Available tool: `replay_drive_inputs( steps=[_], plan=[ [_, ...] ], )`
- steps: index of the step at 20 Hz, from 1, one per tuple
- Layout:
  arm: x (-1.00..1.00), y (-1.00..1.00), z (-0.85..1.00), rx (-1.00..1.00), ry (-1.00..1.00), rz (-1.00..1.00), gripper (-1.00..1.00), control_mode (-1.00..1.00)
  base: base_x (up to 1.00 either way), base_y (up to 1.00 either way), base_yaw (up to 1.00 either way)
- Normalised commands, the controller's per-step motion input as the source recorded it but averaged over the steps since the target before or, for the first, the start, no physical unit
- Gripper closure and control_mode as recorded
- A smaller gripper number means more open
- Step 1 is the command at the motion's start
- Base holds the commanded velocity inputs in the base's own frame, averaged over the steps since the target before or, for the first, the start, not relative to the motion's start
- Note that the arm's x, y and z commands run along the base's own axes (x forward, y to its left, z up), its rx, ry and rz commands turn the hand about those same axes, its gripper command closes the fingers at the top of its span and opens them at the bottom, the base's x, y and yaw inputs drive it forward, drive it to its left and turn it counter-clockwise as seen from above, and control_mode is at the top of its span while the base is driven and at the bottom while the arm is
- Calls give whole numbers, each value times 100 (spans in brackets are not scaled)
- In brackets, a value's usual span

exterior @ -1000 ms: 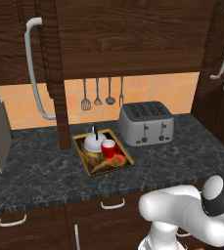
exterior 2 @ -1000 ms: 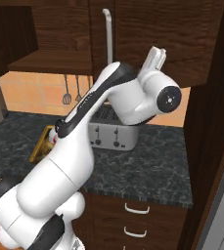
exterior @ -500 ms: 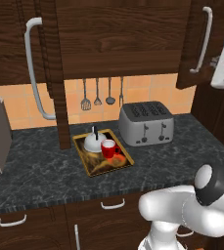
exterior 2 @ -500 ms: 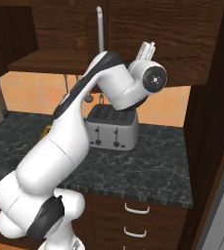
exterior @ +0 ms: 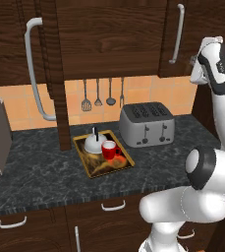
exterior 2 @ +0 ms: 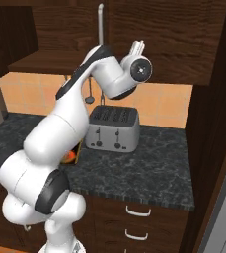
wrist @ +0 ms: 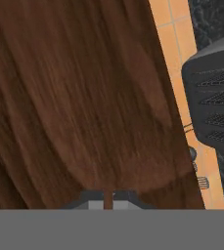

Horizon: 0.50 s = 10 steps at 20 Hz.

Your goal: Pick the kettle from the counter and place it on the tray. Then pick the mug from the cabinet and place it on the tray. Then close the cabinet doors.

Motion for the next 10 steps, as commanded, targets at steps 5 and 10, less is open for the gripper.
replay_drive_inputs(
  steps=[5, 10],
  plan=[
    [100, 30, -25, 0, 0, 0, 100, -100, 0, 0, 0],
    [93, 23, -27, 0, 3, 0, 100, -100, 0, 0, 0]
  ],
)
